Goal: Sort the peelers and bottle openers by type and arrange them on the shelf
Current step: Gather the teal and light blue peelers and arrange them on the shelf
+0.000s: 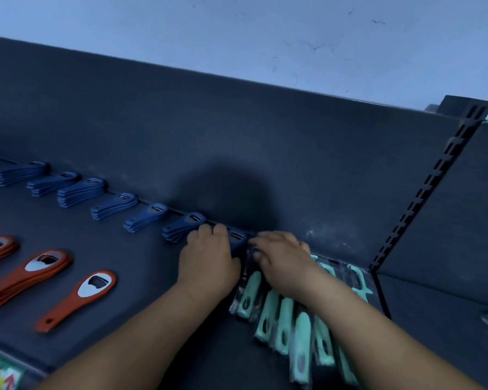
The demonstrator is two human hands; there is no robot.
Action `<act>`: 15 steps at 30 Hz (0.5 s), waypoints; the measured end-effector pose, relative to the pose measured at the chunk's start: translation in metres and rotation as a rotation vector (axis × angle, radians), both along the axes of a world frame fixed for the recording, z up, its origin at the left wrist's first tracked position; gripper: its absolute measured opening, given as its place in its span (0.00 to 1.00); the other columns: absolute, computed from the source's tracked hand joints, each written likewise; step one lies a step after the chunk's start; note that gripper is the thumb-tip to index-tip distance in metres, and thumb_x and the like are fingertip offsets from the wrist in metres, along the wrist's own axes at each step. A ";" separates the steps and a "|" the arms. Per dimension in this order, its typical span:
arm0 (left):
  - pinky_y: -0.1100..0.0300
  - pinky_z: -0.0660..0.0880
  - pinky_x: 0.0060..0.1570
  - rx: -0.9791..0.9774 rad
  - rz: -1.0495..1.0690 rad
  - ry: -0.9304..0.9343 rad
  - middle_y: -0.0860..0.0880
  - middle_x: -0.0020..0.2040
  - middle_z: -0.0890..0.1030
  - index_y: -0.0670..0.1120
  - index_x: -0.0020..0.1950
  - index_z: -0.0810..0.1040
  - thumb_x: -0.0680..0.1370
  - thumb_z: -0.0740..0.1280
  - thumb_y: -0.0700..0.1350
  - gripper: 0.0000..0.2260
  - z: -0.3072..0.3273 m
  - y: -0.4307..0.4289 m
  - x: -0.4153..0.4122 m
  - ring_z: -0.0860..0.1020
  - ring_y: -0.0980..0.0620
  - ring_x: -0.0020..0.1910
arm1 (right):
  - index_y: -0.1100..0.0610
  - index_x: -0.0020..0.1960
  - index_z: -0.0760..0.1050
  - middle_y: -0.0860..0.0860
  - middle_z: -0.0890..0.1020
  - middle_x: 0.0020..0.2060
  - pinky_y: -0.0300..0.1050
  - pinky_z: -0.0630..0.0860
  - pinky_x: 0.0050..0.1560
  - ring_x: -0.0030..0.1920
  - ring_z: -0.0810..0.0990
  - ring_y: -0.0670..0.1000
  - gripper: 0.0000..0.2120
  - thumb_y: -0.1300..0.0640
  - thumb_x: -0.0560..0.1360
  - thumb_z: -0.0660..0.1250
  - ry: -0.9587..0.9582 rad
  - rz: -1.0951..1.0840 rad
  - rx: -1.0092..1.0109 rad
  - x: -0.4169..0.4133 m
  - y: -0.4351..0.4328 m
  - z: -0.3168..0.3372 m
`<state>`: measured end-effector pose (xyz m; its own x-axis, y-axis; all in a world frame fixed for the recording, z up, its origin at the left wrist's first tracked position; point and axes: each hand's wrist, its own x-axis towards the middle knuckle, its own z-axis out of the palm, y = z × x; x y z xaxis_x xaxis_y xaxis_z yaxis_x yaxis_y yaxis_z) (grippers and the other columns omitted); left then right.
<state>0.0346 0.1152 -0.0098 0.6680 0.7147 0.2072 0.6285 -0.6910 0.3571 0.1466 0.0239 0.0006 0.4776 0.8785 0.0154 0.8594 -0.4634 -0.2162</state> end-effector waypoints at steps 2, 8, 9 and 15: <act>0.55 0.70 0.50 0.045 -0.040 -0.054 0.47 0.57 0.70 0.47 0.59 0.67 0.77 0.63 0.54 0.16 0.010 -0.012 -0.003 0.69 0.46 0.57 | 0.47 0.72 0.66 0.46 0.66 0.72 0.49 0.60 0.70 0.72 0.61 0.53 0.19 0.52 0.81 0.54 0.002 -0.062 0.073 0.007 -0.020 0.015; 0.58 0.66 0.41 -0.057 -0.176 0.099 0.46 0.53 0.77 0.46 0.54 0.68 0.78 0.61 0.56 0.14 0.016 -0.049 0.007 0.75 0.46 0.50 | 0.51 0.72 0.64 0.53 0.72 0.67 0.44 0.71 0.60 0.64 0.73 0.55 0.23 0.48 0.79 0.60 0.082 -0.388 0.046 0.020 -0.097 0.031; 0.58 0.67 0.42 -0.078 -0.167 0.138 0.45 0.56 0.77 0.45 0.57 0.69 0.78 0.60 0.57 0.17 0.014 -0.052 0.009 0.75 0.45 0.53 | 0.51 0.73 0.63 0.54 0.73 0.67 0.44 0.71 0.60 0.65 0.73 0.55 0.24 0.48 0.79 0.60 0.101 -0.427 0.020 0.018 -0.105 0.030; 0.55 0.70 0.54 -0.161 -0.160 0.290 0.44 0.65 0.71 0.45 0.70 0.64 0.74 0.63 0.63 0.31 0.011 -0.063 0.016 0.71 0.44 0.63 | 0.53 0.69 0.64 0.52 0.75 0.61 0.42 0.71 0.47 0.57 0.76 0.53 0.26 0.45 0.75 0.66 0.200 -0.560 -0.020 0.006 -0.132 0.014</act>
<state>0.0507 0.0522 0.0017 0.7884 0.6045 -0.1143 0.6082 -0.7380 0.2923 0.1527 -0.1084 0.0147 0.8605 0.4908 -0.1369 0.4260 -0.8404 -0.3351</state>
